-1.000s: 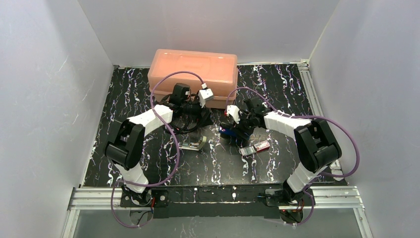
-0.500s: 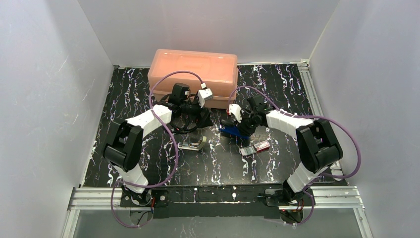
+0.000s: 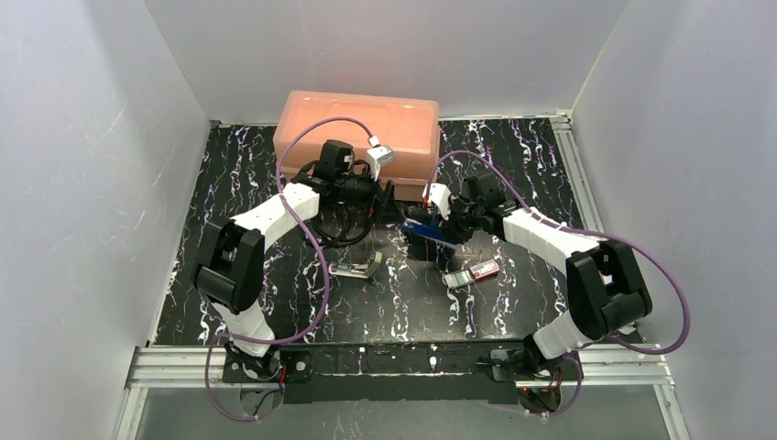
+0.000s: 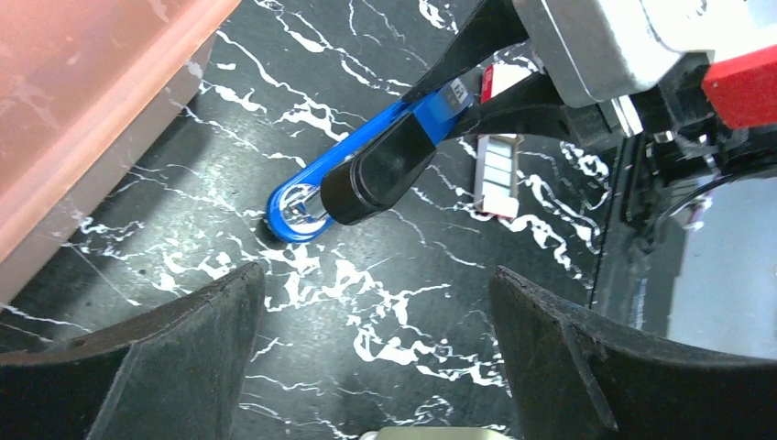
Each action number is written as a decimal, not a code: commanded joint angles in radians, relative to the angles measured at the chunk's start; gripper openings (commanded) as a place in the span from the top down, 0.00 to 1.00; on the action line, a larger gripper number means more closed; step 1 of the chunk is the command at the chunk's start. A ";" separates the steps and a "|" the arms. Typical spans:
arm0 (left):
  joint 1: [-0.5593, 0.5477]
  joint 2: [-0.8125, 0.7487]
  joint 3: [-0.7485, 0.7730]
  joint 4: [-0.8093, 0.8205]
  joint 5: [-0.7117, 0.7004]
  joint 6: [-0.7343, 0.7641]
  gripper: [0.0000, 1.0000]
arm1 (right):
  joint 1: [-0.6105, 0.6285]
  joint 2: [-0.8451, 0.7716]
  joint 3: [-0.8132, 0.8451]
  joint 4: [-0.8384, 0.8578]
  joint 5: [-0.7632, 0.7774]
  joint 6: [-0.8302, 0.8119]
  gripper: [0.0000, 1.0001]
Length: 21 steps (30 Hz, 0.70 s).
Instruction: Load the staples into the stapler
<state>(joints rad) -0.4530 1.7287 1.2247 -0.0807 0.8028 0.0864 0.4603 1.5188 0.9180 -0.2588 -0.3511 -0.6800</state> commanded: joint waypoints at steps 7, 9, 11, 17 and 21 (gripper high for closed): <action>0.007 0.005 0.053 0.005 0.037 -0.172 0.13 | -0.002 -0.032 0.015 0.100 -0.054 0.015 0.99; 0.012 0.008 0.050 0.021 0.036 -0.208 0.13 | -0.003 -0.040 0.010 0.108 -0.063 0.023 0.99; 0.019 0.022 0.058 0.029 0.057 -0.262 0.12 | -0.003 -0.050 0.018 0.097 -0.071 0.024 0.99; 0.029 0.065 0.114 -0.019 0.124 -0.424 0.10 | -0.002 -0.078 0.081 0.028 -0.141 0.022 0.99; 0.039 0.058 0.128 -0.052 0.137 -0.471 0.09 | -0.002 -0.096 0.136 -0.040 -0.198 0.030 0.99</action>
<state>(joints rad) -0.4248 1.8053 1.3094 -0.0818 0.8806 -0.2974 0.4603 1.4960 0.9474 -0.2890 -0.4377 -0.6643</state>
